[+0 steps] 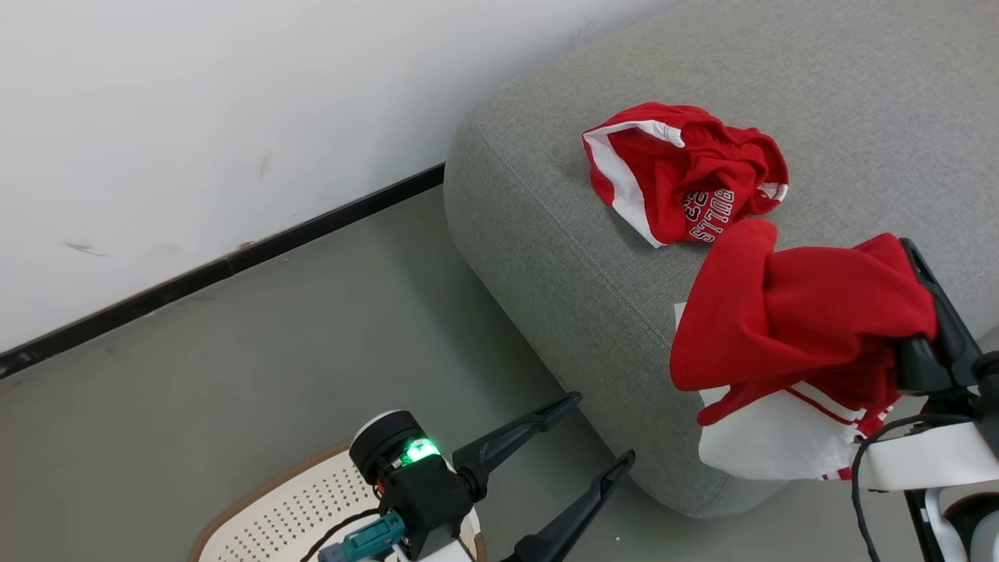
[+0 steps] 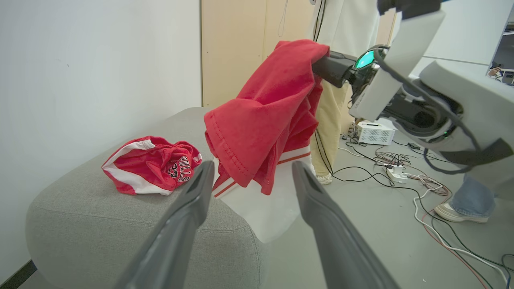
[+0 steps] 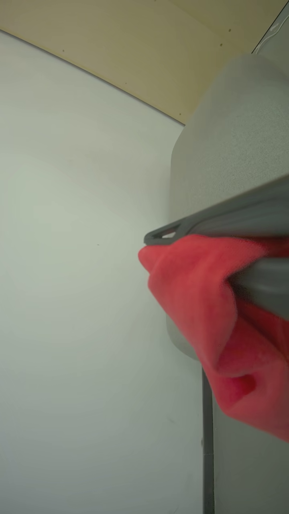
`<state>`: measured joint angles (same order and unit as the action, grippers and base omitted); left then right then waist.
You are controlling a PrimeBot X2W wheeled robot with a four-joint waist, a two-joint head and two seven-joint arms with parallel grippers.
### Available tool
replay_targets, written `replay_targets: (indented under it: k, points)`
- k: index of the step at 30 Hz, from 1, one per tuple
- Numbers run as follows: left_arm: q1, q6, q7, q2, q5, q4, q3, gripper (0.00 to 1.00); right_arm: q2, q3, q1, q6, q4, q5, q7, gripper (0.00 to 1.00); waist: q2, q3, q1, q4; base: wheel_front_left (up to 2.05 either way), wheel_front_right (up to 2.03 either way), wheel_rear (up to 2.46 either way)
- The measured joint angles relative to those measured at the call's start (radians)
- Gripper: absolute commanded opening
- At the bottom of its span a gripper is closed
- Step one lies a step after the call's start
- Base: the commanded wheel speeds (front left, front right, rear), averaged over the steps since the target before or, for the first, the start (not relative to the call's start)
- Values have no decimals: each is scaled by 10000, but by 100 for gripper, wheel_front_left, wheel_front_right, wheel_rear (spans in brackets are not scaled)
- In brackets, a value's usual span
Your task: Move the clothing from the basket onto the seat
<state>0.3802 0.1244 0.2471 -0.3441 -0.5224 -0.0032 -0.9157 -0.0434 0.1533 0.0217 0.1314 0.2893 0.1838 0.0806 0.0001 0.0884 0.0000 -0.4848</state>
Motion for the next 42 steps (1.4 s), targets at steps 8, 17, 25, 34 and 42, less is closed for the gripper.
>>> replay_targets:
  k: [8,17,25,34,42]
  points:
    - [100,0,12,-46,8,2,0,100,6,483,595,0,-61,-178,0,0,0,194,0,29,0,0,0]
    - [146,0,13,-176,15,-52,-59,100,-451,1003,1337,0,-115,-167,2,0,0,429,0,-44,0,0,0]
    - [158,0,56,-253,15,-161,-81,100,-993,966,2239,0,-497,-389,176,0,0,769,0,-145,0,0,0]
    - [329,-2,-107,-435,15,-355,-61,100,-1793,903,3700,2,-1083,-671,460,0,0,1294,0,-224,0,0,0]
    - [350,-105,-357,-675,59,-587,61,100,-2441,941,5130,2,-1965,-1097,715,0,0,1896,0,-214,0,0,0]
